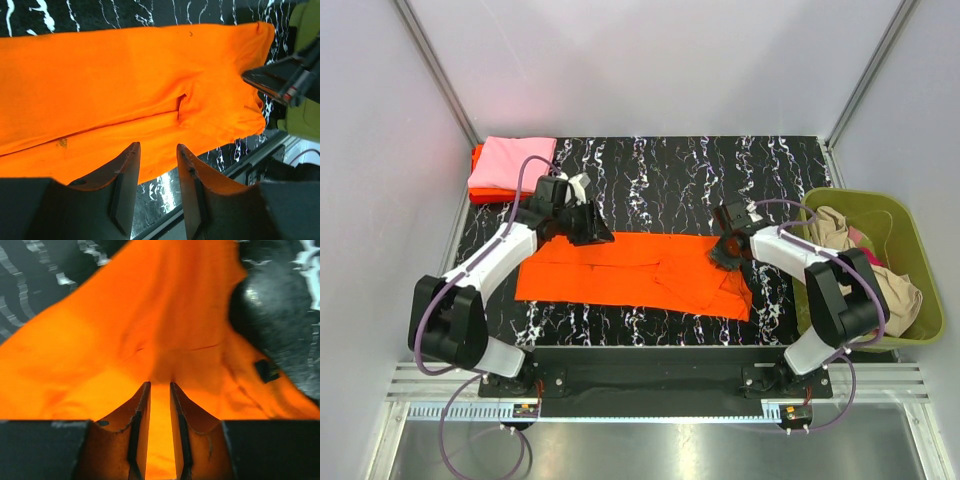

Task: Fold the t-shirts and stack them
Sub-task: Fold the tshirt

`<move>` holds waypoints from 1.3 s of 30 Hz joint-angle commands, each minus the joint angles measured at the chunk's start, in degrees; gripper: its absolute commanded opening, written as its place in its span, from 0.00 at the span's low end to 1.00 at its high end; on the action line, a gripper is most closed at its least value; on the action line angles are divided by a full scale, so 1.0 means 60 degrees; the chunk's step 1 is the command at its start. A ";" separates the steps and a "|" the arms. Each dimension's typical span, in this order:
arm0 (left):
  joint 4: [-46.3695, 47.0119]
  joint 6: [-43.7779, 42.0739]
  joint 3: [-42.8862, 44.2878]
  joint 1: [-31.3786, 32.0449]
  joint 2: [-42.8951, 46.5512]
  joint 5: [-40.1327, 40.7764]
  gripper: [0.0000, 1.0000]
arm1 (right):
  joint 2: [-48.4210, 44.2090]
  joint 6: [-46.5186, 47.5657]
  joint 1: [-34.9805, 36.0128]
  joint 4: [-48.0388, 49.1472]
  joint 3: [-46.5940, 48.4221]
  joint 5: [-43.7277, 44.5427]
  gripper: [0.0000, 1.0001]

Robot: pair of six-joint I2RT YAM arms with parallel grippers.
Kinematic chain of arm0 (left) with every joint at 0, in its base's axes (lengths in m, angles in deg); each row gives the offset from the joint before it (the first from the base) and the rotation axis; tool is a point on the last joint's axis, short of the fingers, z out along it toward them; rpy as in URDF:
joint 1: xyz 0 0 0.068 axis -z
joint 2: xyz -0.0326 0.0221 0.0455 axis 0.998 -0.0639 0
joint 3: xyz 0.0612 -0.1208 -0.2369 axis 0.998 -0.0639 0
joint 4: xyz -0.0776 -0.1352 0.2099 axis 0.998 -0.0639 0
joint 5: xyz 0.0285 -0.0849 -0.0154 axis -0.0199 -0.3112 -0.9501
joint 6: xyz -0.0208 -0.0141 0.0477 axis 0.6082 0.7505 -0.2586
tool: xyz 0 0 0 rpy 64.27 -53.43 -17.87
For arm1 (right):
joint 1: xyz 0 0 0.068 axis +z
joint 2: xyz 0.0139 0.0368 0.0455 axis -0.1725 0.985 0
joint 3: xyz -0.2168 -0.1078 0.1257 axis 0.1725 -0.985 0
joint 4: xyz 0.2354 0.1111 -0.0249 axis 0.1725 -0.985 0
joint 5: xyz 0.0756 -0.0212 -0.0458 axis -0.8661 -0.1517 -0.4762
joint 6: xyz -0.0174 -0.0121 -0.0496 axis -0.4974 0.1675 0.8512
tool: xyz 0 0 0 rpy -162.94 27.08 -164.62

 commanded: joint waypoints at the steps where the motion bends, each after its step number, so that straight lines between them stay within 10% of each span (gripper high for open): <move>1: 0.0412 -0.0191 -0.0260 -0.0045 0.0557 -0.0454 0.42 | 0.0172 -0.0175 -0.0029 -0.0019 -0.0054 0.1044 0.28; 14: 0.0633 -0.0160 -0.0846 -0.0016 0.1935 0.0147 0.49 | 0.2882 0.2681 -0.0627 0.0802 0.1893 0.1280 0.30; 29: 0.0369 -0.0030 -0.2019 0.0787 0.0911 0.0950 0.46 | 0.7655 0.5201 -0.2329 -0.0193 0.9447 -0.1501 0.31; 39: 0.0822 0.0381 -0.2750 0.2283 0.0105 0.2723 0.43 | 0.8846 0.5436 -0.2343 -0.0209 1.1517 -0.2894 0.34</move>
